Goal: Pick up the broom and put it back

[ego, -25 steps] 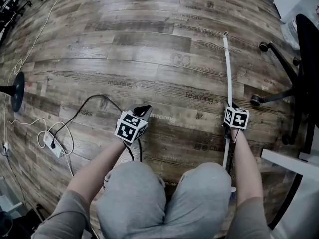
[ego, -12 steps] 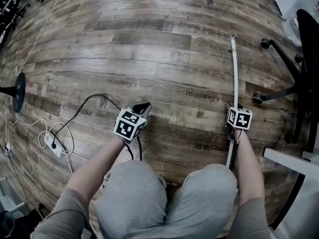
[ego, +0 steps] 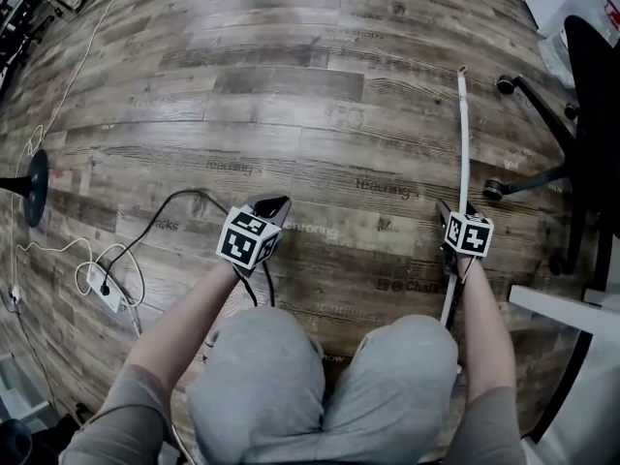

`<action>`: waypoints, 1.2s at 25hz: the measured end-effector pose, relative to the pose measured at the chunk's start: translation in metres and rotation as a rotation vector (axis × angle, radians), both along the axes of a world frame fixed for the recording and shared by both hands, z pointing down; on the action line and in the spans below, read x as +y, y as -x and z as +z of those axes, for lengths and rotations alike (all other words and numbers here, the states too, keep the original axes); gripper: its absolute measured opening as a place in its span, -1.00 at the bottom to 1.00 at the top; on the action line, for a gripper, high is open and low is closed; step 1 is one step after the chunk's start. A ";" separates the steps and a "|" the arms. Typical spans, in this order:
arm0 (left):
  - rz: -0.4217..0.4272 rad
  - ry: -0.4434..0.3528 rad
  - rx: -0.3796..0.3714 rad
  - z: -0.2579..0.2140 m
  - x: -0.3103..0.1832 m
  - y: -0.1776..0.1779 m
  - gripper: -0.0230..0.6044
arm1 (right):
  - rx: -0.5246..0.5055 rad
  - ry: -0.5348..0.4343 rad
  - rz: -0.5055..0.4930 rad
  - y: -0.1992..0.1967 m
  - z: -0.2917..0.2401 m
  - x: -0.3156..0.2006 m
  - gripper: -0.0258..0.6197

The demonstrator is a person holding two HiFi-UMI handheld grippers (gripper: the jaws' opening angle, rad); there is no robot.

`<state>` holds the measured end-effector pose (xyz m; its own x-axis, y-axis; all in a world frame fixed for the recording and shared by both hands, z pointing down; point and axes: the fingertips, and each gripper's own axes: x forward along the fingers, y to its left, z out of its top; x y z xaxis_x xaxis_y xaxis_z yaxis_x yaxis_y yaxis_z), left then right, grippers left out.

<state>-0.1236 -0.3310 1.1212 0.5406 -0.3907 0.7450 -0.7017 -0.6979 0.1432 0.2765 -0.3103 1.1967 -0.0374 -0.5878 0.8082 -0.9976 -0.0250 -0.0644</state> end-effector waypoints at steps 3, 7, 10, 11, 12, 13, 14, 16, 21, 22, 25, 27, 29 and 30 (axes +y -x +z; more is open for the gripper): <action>0.000 -0.005 0.004 -0.001 -0.002 0.001 -0.87 | -0.004 -0.008 0.021 -0.003 0.000 0.002 0.10; -0.005 0.006 0.012 0.003 0.001 0.002 -0.87 | -0.012 -0.036 -0.003 0.008 -0.005 0.003 0.19; -0.001 0.008 0.016 0.004 0.005 0.002 -0.87 | 0.005 -0.061 -0.049 0.019 -0.012 0.000 0.20; -0.001 0.004 0.018 0.003 0.005 0.002 -0.87 | 0.007 -0.069 -0.053 0.022 -0.016 -0.001 0.20; -0.002 -0.001 0.020 0.000 0.004 0.003 -0.87 | 0.006 -0.076 -0.054 0.023 -0.021 -0.002 0.20; -0.004 -0.006 0.022 -0.003 0.002 0.003 -0.87 | 0.003 -0.084 -0.053 0.024 -0.027 -0.003 0.20; -0.008 -0.011 0.025 -0.008 0.000 0.004 -0.87 | 0.000 -0.092 -0.052 0.025 -0.034 -0.004 0.20; -0.016 -0.015 0.028 -0.024 -0.002 0.008 -0.87 | -0.009 -0.102 -0.049 0.029 -0.055 -0.004 0.20; -0.020 -0.017 0.025 -0.093 0.000 0.014 -0.87 | -0.050 -0.109 -0.044 0.044 -0.133 0.013 0.19; -0.021 -0.017 0.027 -0.111 0.003 0.015 -0.87 | -0.067 -0.106 -0.045 0.048 -0.151 0.019 0.19; -0.029 -0.027 0.031 -0.171 0.008 0.020 -0.87 | -0.113 -0.105 -0.056 0.063 -0.211 0.037 0.19; -0.039 -0.031 0.034 -0.214 0.010 0.024 -0.87 | -0.128 -0.103 -0.066 0.072 -0.254 0.048 0.17; -0.045 -0.030 0.040 -0.258 0.015 0.026 -0.87 | -0.133 -0.101 -0.074 0.078 -0.299 0.060 -0.04; -0.047 -0.030 0.043 -0.280 0.018 0.027 -0.87 | -0.136 -0.102 -0.075 0.081 -0.322 0.065 -0.15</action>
